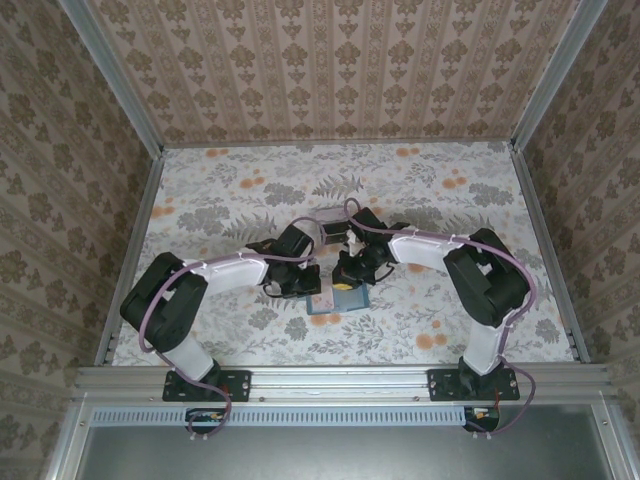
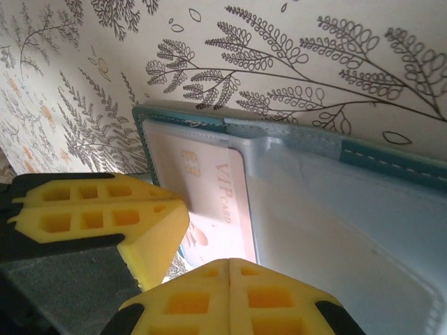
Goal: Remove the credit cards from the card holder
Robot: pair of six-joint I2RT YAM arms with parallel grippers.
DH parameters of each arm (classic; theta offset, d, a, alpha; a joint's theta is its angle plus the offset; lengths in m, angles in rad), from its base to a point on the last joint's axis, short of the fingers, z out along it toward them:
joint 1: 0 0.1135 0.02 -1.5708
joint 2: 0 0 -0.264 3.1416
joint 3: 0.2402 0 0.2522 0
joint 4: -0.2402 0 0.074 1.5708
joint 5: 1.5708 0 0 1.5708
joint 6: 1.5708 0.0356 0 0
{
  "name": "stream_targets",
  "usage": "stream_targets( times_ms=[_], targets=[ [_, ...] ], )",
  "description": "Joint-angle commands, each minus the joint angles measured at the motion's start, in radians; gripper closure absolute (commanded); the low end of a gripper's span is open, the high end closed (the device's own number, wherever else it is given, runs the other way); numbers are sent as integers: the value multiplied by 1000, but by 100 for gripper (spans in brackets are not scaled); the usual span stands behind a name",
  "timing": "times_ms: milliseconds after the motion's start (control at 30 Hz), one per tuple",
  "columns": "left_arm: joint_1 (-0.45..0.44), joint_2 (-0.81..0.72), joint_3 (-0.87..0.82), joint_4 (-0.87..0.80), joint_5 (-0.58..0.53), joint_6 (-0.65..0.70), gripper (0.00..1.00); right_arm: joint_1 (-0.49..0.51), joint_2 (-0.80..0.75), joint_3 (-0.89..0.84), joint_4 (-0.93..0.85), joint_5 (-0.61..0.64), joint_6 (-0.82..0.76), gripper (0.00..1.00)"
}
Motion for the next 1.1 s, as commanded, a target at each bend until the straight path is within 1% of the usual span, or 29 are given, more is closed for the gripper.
stream_targets(
  times_ms=[0, 67, 200, 467, 567, 700, 1067],
  targets=[
    [12, 9, -13, -25, -16, 16, 95, 12, 24, 33, 42, -48, 34, 90],
    [12, 11, -17, -21, -16, 15, 95, 14, 32, 38, 53, -57, 43, 88],
    [13, 13, -20, -22, -14, 17, 95, 20, 55, 42, 53, -38, 42, 80],
    [14, 8, -14, -27, -14, 21, 95, 20, 85, 32, 66, -30, 35, 77],
    [13, 6, -12, -31, -11, 21, 95, 22, 90, 35, 41, -2, 17, 75],
    [13, -6, -10, -38, -14, 20, 95, 22, 97, 34, 28, 6, -1, 74],
    [14, -38, -16, -68, -24, 25, 95, 39, 85, 92, -165, 182, -114, 72]
  ],
)
